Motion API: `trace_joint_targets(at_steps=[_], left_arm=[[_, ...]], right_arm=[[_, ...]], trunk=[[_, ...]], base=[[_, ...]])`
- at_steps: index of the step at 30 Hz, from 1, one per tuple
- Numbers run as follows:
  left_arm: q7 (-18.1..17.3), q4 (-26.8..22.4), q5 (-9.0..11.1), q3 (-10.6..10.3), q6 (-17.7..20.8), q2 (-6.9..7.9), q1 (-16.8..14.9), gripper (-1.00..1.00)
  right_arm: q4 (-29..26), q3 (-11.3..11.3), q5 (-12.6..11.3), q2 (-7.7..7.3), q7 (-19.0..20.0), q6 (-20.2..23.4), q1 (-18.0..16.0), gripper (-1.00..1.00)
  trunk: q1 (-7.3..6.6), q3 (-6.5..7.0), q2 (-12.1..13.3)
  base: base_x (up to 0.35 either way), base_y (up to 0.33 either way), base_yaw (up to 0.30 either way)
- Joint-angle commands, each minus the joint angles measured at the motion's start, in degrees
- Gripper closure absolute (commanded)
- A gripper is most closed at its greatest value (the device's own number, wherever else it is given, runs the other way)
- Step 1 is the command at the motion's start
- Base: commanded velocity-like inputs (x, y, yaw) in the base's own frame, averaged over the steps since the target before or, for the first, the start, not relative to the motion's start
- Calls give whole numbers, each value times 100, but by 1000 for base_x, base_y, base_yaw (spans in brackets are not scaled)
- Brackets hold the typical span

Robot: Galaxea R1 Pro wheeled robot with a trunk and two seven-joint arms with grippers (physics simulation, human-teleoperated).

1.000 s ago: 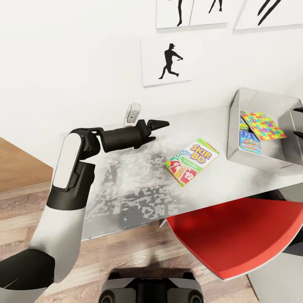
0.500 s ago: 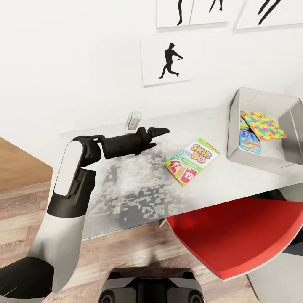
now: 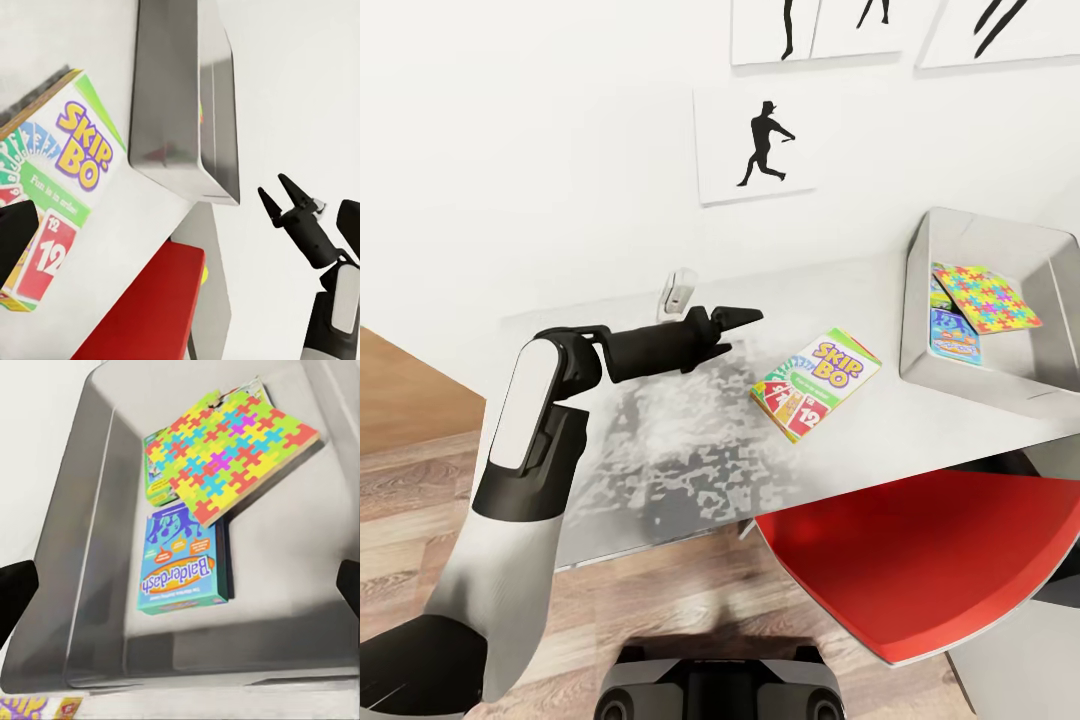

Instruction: Put all the toys in the child's room - the three board games (two on the bed and one on the table), the two jigsaw puzzles on the table, and the tennis ball on the table - inside the toy box on the table in the child's room.

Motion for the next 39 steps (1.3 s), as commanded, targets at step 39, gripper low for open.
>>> trace_joint_targets(at_steps=[39], left_arm=[[-67,124,111,-215,54,80,407,-100]], right_arm=[[-114,-488,57,-170,65,27,43,-100]], trunk=[[2,-6,-7]], base=[[0,0,0]])
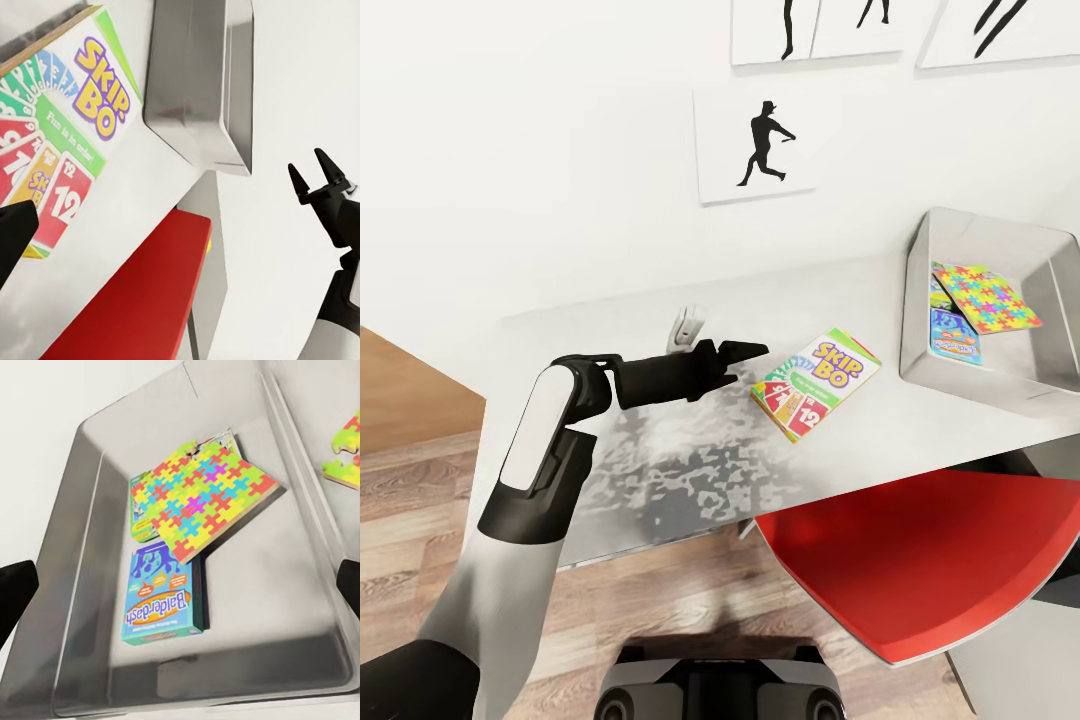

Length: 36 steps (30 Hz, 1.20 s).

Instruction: Put all the toys in the child's room - the three board games (two on the bed and one on the table), the two jigsaw puzzles on the table, and the tennis ball on the table - inside the toy box on the table in the child's room.

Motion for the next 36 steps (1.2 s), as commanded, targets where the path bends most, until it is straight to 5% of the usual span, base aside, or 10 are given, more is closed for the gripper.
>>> trace_joint_targets(at_steps=[1,18,27,36], left_arm=[[60,-3,55,3,9,-2,-4,-100],[60,-3,55,3,9,-2,-4,-100],[15,-111,74,-148,26,-26,166,-100],[-21,-139,78,-183,31,-19,218,-100]], right_arm=[[1,-8,55,-1,60,27,-7,-100],[1,-8,55,-1,60,27,-7,-100],[-223,-299,-49,-253,152,27,65,-100],[-276,-394,-82,-292,169,27,75,-100]], trunk=[[2,-6,-7],[2,-6,-7],[2,-6,-7],[2,-6,-7]], base=[[0,0,0],[0,0,0],[0,89,0],[0,42,0]])
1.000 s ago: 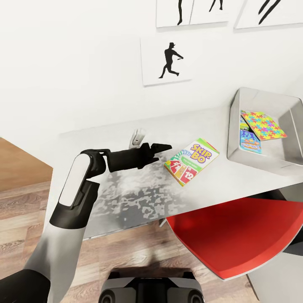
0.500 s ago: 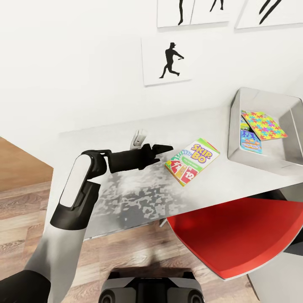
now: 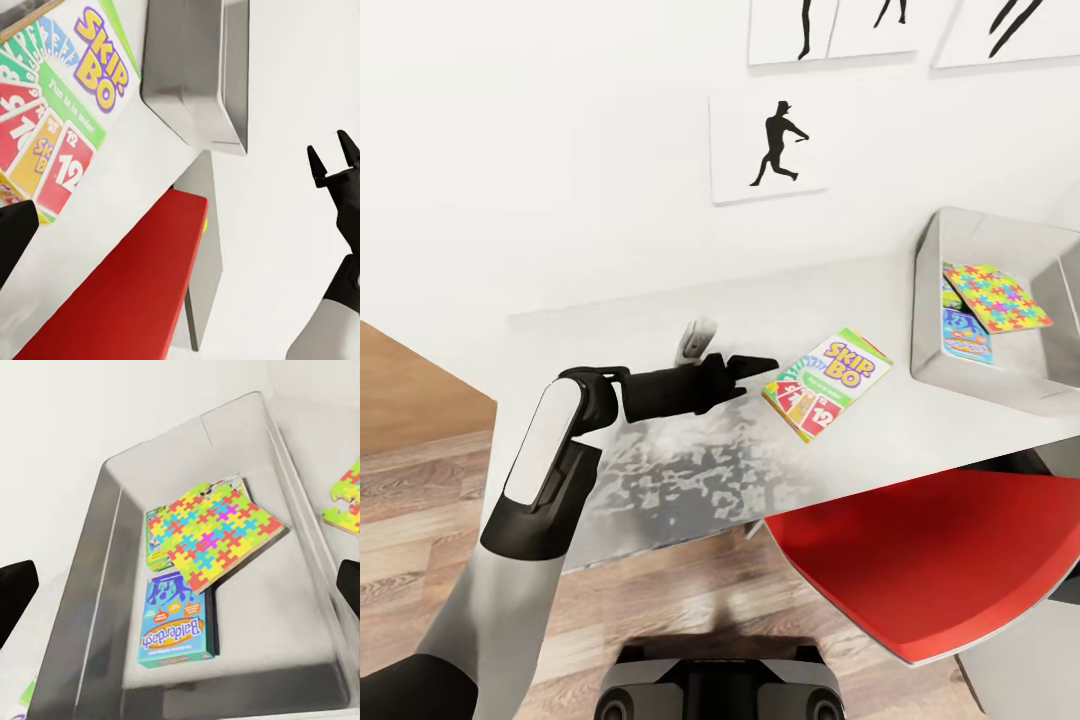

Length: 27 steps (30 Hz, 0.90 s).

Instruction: Put all the toys in the child's room - the three board games (two on the bed and one on the table), the two jigsaw puzzles on the table, and the tennis ball on the table - inside the toy box on the table in the child's room.

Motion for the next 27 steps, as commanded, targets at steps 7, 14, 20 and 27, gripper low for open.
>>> trace_joint_targets(at_steps=[7,14,20,27], left_arm=[[53,-10,56,-6,9,-1,9,-100],[48,-12,56,-8,9,0,12,-100],[46,-13,57,-5,9,0,14,-100],[43,-13,57,-2,9,0,14,-100]], right_arm=[[-12,9,43,24,61,28,-5,-100],[-19,17,40,29,61,28,-5,-100],[-24,24,38,31,64,28,-7,-100],[-27,36,36,37,65,28,-5,-100]], trunk=[[2,-6,-7],[2,-6,-7],[2,-6,-7],[2,-6,-7]], base=[[0,10,0],[0,4,0],[0,28,0],[0,172,0]])
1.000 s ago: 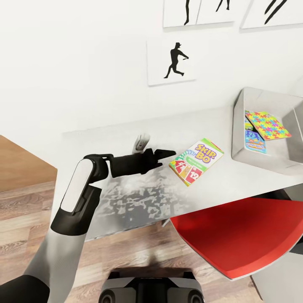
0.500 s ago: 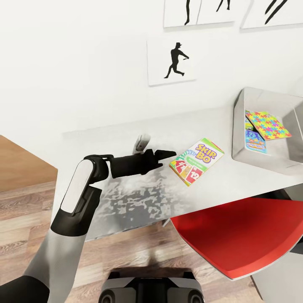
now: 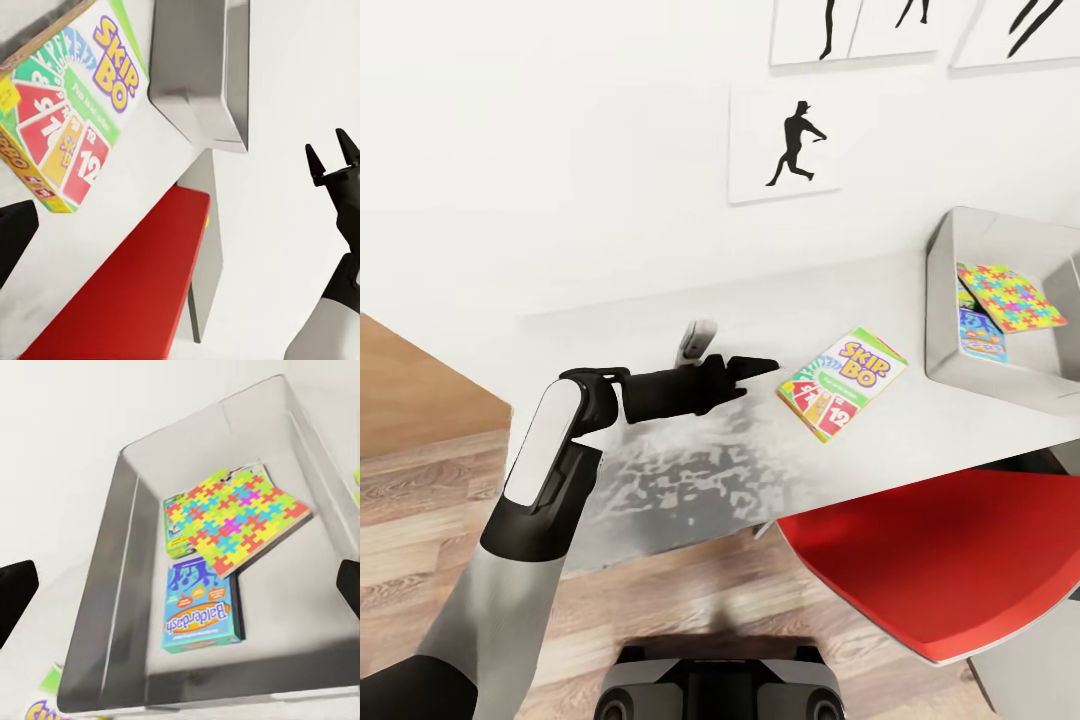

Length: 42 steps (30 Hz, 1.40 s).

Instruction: Put all the toys in the child's room - the three board games (two on the bed and one on the table), the two jigsaw puzzles on the table, and the tennis ball on the table - inside the toy box on the table in the child's room.

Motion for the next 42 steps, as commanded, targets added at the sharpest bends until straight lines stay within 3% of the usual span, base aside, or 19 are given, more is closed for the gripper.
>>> trace_joint_targets(at_steps=[1,9,17,22,27,32,33,35,36,38,39,41,42], left_arm=[[60,-3,58,3,8,-2,-4,-100],[31,-3,59,5,11,-2,-3,-100],[-175,-6,58,8,27,19,-3,-100],[-398,-8,58,41,65,136,30,-100],[-481,-9,57,94,73,257,59,-100],[-647,-11,57,338,81,508,115,-100],[-647,-11,57,338,81,508,115,-100],[-766,-11,57,472,84,589,124,-100],[-766,-11,57,472,84,589,124,-100],[-880,-11,57,598,85,645,129,-100],[-880,-11,57,598,85,645,129,-100],[-963,-11,57,699,89,683,132,-100],[-963,-11,57,699,89,683,132,-100]], right_arm=[[-1,-8,55,-1,59,29,-8,-100],[-34,48,45,27,57,29,-7,-100],[-99,329,7,46,58,29,-14,-100],[-233,822,-171,44,53,29,-74,-100],[-299,1072,-335,35,43,29,-121,-100],[-358,1559,-640,42,14,29,-457,-100],[-358,1559,-640,42,14,29,-457,-100],[-369,1896,-728,50,6,29,-694,-100],[-369,1896,-728,50,6,29,-694,-100],[-371,2293,-778,55,-5,29,-934,-100],[-371,2293,-778,55,-5,29,-934,-100],[-367,2690,-808,78,-20,29,-1181,-100],[-367,2690,-808,78,-20,29,-1181,-100]], trunk=[[2,-6,-7],[2,-6,-7],[2,-6,-7],[2,-6,-7],[2,-6,-7],[2,-6,-7],[2,-6,-7],[2,-6,-7],[2,-6,-7],[2,-6,-7],[2,-6,-7],[2,-6,-7],[2,-6,-7]], base=[[0,232,0],[0,271,0],[0,298,0],[0,189,0],[0,100,0],[0,49,0],[0,34,0],[0,24,0],[0,22,0],[0,16,0],[0,14,0],[0,10,0],[0,9,0]])
